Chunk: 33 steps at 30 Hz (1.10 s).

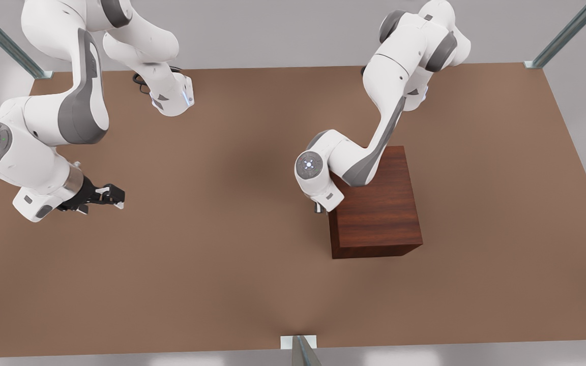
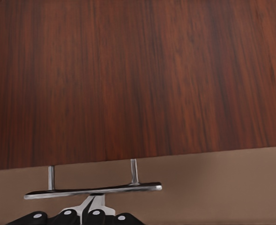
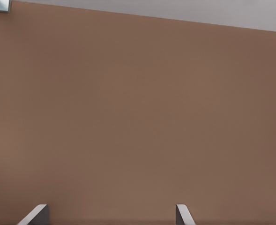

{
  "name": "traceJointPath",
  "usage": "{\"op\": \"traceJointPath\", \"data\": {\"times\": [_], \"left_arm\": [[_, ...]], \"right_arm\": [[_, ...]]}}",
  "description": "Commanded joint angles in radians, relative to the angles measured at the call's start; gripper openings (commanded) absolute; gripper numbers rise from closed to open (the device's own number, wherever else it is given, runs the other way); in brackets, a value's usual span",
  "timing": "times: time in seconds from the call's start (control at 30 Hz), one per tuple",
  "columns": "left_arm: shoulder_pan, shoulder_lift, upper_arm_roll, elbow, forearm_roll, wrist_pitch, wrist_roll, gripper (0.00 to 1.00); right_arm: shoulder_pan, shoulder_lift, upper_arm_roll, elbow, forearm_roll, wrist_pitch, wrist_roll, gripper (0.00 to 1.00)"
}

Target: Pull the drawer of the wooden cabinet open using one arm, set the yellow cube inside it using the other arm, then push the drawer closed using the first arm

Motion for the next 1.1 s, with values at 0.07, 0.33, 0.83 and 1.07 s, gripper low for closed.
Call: {"op": "traceJointPath", "data": {"times": [0.07, 0.33, 0.83, 1.07], "left_arm": [[0.003, 0.002, -0.020, 0.106, -0.053, 0.016, 0.094, 1.00], [0.407, -0.176, -0.012, 0.156, -0.178, -0.231, 1.523, 1.00], [0.537, -0.385, -0.017, 0.156, -0.066, -0.411, 2.301, 1.00], [0.525, -0.383, -0.018, 0.156, -0.066, -0.409, 2.301, 1.00]], "right_arm": [[0.000, -0.001, 0.000, 0.000, 0.001, -0.002, -0.031, 1.00], [-0.002, -0.001, -0.001, 0.000, 0.001, -0.002, -0.031, 1.00], [-0.003, -0.001, -0.003, -0.001, 0.001, -0.002, -0.037, 1.00], [-0.003, 0.000, -0.007, -0.001, 0.001, -0.002, -0.048, 1.00]]}}
